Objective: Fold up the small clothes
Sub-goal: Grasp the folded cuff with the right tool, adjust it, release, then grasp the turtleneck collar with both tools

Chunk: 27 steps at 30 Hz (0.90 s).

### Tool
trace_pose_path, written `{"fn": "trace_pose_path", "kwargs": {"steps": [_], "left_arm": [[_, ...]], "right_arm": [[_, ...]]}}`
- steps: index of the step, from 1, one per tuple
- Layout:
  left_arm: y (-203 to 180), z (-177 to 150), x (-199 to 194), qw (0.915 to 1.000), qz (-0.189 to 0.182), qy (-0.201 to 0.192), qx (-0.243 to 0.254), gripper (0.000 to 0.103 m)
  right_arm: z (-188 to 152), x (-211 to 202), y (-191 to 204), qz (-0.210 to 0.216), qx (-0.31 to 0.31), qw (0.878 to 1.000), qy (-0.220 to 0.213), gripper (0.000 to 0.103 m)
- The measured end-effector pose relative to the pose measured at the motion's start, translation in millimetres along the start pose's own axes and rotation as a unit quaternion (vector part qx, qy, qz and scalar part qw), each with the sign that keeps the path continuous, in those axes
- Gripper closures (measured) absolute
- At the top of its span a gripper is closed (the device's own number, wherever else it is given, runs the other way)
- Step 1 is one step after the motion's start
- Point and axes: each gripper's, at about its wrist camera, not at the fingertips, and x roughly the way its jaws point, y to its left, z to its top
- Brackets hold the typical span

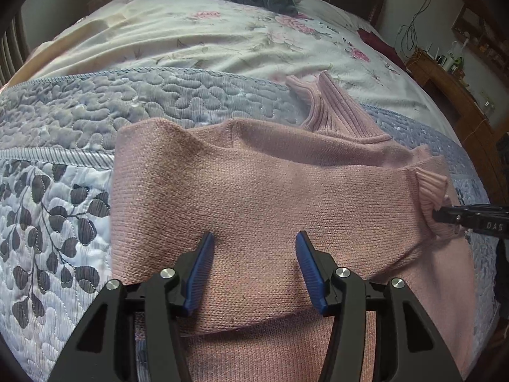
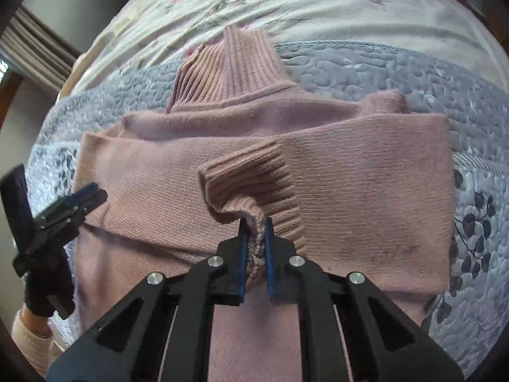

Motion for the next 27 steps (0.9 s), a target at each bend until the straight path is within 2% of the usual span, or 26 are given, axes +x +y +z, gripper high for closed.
{"fn": "trace_pose_path", "kwargs": {"steps": [4,6,9,12,15,18,19,21,23,24,27], "left_arm": [[-1,-1,0,1.0,0.002,0.001,0.007,0.049],[-2,0,-1,1.0,0.002,0.002,0.006,0.049],[-5,4,-9,0.9998,-0.012,-0.009,-0.01,0.049],[-11,8,-11,0.9997,-0.012,-0.021,-0.002,0.046],[-10,7,11,0.9998,0.011,0.017,0.005,0.044],[-9,6,13,0.9998,0.011,0.014,0.012,0.044],[-8,6,11,0.9998,0.008,0.013,0.008,0.044],[-8,9,3,1.0,-0.001,0.009,0.001,0.044],[-9,16,-5,0.9999,-0.013,-0.001,-0.004,0.044],[-12,22,-8,0.9998,-0.015,-0.008,-0.003,0.044],[-28,45,-8,0.9996,-0.009,-0.023,0.011,0.044]], "right_arm": [[-4,-23,-49,0.001,0.042,0.999,-0.006,0.095],[-8,-21,-74,0.022,0.072,0.997,0.01,0.095],[-17,-16,-90,0.029,0.099,0.995,0.019,0.095],[-20,-16,-106,0.058,0.116,0.991,0.015,0.095],[-22,-6,-106,0.04,0.107,0.993,0.028,0.093],[-19,-5,-104,0.034,0.101,0.994,0.035,0.092],[-18,-11,-103,0.031,0.096,0.994,0.031,0.087],[-12,-29,-99,-0.009,0.077,0.997,0.005,0.084],[-2,-46,-95,-0.041,0.05,0.998,-0.027,0.072],[4,-51,-92,-0.039,0.042,0.998,-0.037,0.068],[29,-45,-84,-0.01,0.035,0.999,-0.036,0.068]]}}
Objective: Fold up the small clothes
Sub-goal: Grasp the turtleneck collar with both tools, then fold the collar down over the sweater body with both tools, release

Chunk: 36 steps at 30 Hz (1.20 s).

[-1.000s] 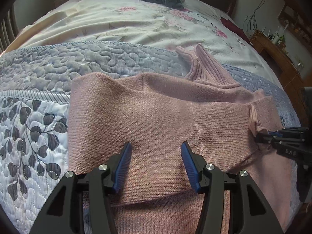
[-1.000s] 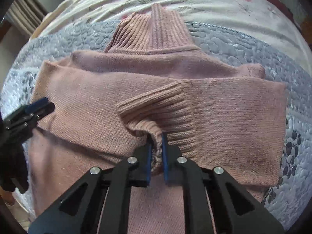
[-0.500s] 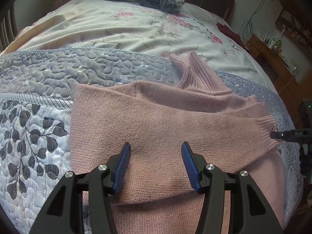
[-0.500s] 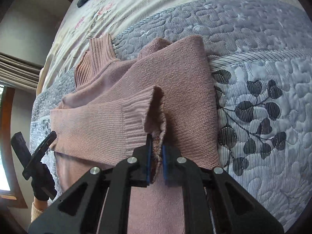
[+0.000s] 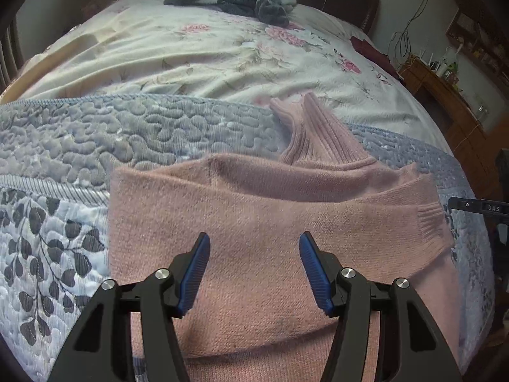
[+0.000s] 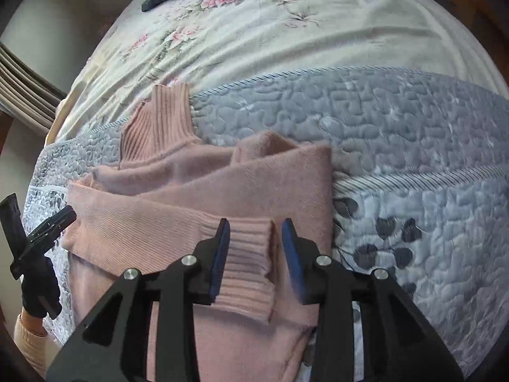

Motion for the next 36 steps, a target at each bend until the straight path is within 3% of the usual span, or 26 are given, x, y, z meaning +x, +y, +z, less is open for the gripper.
{"fn": "trace_pose_path", "kwargs": {"steps": [3,6,8,15,23,25,26,27,28,31,36], "left_arm": [[-16,24,11,0.9999,0.005,-0.003,0.013,0.044],[-28,48,26,0.9998,0.007,-0.006,0.02,0.043],[-33,63,39,0.9999,-0.001,-0.003,0.017,0.039],[-26,103,99,0.9995,-0.008,0.027,-0.013,0.038],[-25,118,146,0.9957,-0.069,0.044,-0.043,0.038],[-28,118,157,0.9944,-0.077,0.054,-0.049,0.041],[-30,117,161,0.9945,-0.075,0.055,-0.048,0.045],[-31,117,163,0.9944,-0.078,0.053,-0.047,0.062],[-32,117,164,0.9939,-0.084,0.053,-0.048,0.076],[-31,116,158,0.9928,-0.1,0.038,-0.053,0.089],[-32,111,120,0.99,-0.134,-0.015,-0.039,0.09]], "right_arm": [[23,19,17,0.049,0.005,0.999,0.011,0.068],[49,42,42,0.07,-0.001,0.997,0.015,0.065],[67,57,53,0.079,-0.002,0.997,0.019,0.06],[111,109,67,0.094,0.002,0.995,0.024,0.058],[134,152,68,0.114,0.016,0.993,0.038,0.057],[138,158,69,0.113,0.018,0.993,0.036,0.059],[139,158,69,0.114,0.018,0.993,0.033,0.066],[140,158,70,0.119,0.014,0.992,0.032,0.089],[140,157,70,0.122,0.012,0.992,0.034,0.095],[138,141,74,0.121,-0.013,0.992,0.007,0.096],[123,102,78,0.146,-0.044,0.988,-0.035,0.096]]}}
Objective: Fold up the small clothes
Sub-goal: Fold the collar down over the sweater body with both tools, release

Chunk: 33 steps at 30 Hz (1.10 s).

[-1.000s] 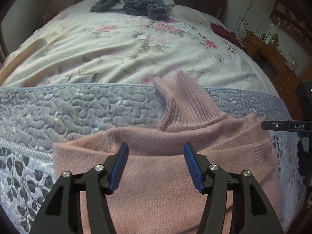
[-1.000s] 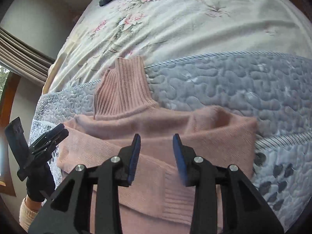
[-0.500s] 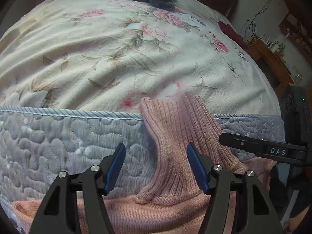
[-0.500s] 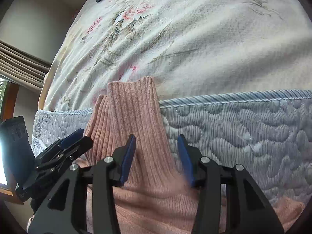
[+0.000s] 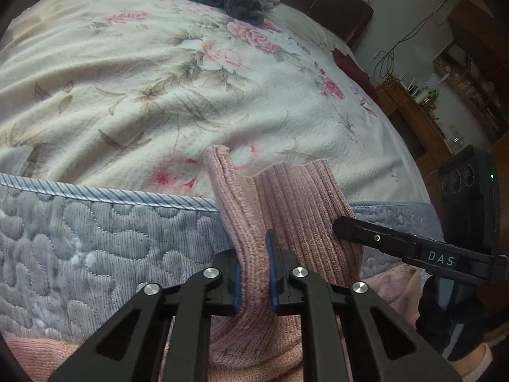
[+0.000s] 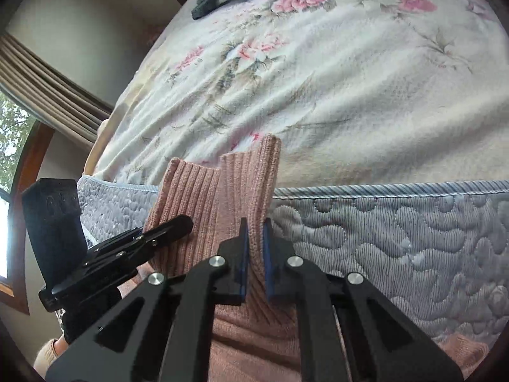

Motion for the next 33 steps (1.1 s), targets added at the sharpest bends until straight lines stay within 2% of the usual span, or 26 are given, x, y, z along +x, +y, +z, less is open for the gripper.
{"fn": "trace_pose_path", "kwargs": {"steps": [4,9,11,16,21,24,26,28,29,30,33], "left_arm": [[-21,-16,-38,0.9981,-0.019,-0.032,0.049,0.091],[-43,-56,-77,0.9914,-0.018,-0.052,0.119,0.09],[-49,-75,-86,0.9897,-0.02,-0.047,0.134,0.09],[-51,-122,-101,0.9863,-0.027,-0.027,0.161,0.089],[-33,-162,-102,0.9868,-0.02,0.027,0.158,0.084],[-20,-173,-107,0.9875,-0.016,0.048,0.149,0.084],[-12,-168,-113,0.9911,-0.028,0.047,0.121,0.08],[-6,-155,-115,0.9947,-0.034,0.035,0.09,0.07],[-4,-148,-114,0.9958,-0.035,0.031,0.079,0.068],[-3,-141,-111,0.9966,-0.041,0.032,0.064,0.064],[3,-122,-91,0.9975,-0.046,0.05,0.017,0.053]], "right_arm": [[-19,-34,22,0.01,-0.048,0.999,-0.023,0.096],[-61,-72,46,0.014,-0.113,0.993,-0.03,0.096],[-82,-80,52,0.018,-0.135,0.99,-0.026,0.096],[-134,-85,56,-0.003,-0.177,0.984,0.005,0.092],[-176,-81,36,-0.019,-0.18,0.982,0.059,0.088],[-191,-85,23,-0.023,-0.172,0.982,0.076,0.088],[-190,-91,15,-0.009,-0.147,0.986,0.074,0.087],[-179,-95,8,0.007,-0.108,0.992,0.061,0.078],[-172,-94,6,0.019,-0.088,0.994,0.057,0.074],[-164,-92,4,0.026,-0.07,0.996,0.053,0.068],[-141,-78,2,0.044,-0.027,0.998,0.046,0.061]]}}
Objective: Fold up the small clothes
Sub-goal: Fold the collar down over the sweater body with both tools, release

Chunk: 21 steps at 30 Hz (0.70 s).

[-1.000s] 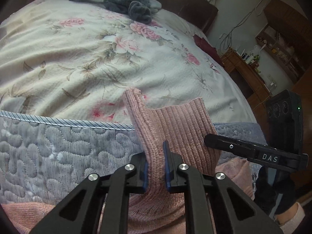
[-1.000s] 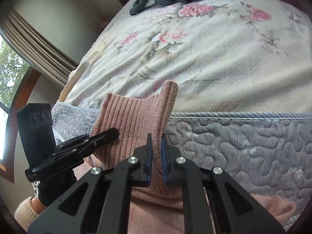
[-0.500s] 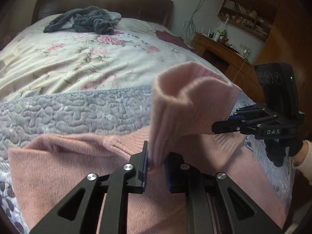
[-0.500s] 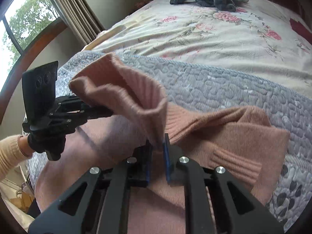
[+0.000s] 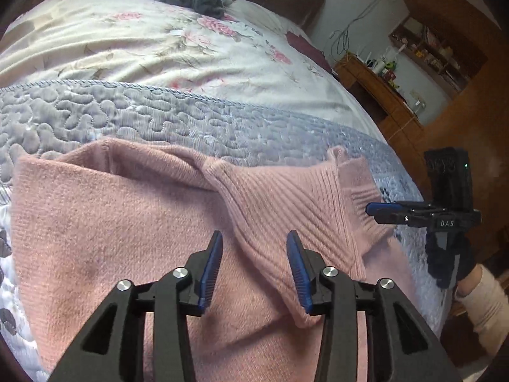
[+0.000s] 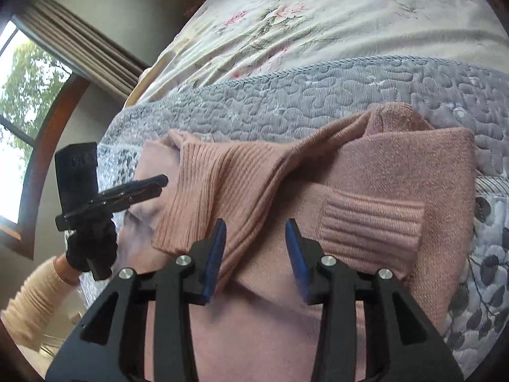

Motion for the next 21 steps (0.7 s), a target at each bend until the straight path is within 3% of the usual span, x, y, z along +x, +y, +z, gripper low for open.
{"fn": "trace_pose_path", "kwargs": {"steps": [5,7,8,10,14,18,20,21], "left_arm": [[7,15,28,0.9991,0.005,0.018,-0.037,0.055],[5,22,34,0.9989,-0.002,0.016,-0.044,0.076],[5,26,35,0.9988,-0.002,0.012,-0.047,0.086],[6,33,32,0.999,0.001,-0.006,-0.044,0.089],[10,47,41,0.9985,0.054,-0.008,-0.002,0.089],[18,48,47,0.9985,0.052,0.014,-0.008,0.083],[17,43,37,0.9985,0.049,0.012,-0.023,0.075],[16,38,30,0.9983,0.049,0.014,-0.029,0.064]], "right_arm": [[23,36,-15,0.01,0.065,0.998,0.022,0.061],[28,47,-18,0.014,0.073,0.997,0.024,0.095],[30,49,-19,0.011,0.075,0.997,0.02,0.094],[37,49,-20,0.006,0.076,0.997,-0.003,0.095],[49,54,-25,-0.013,0.08,0.997,-0.018,0.095],[50,63,-27,-0.023,0.083,0.996,-0.006,0.092],[45,52,-27,-0.019,0.088,0.996,-0.013,0.087],[40,46,-25,-0.02,0.087,0.996,-0.015,0.083]]}}
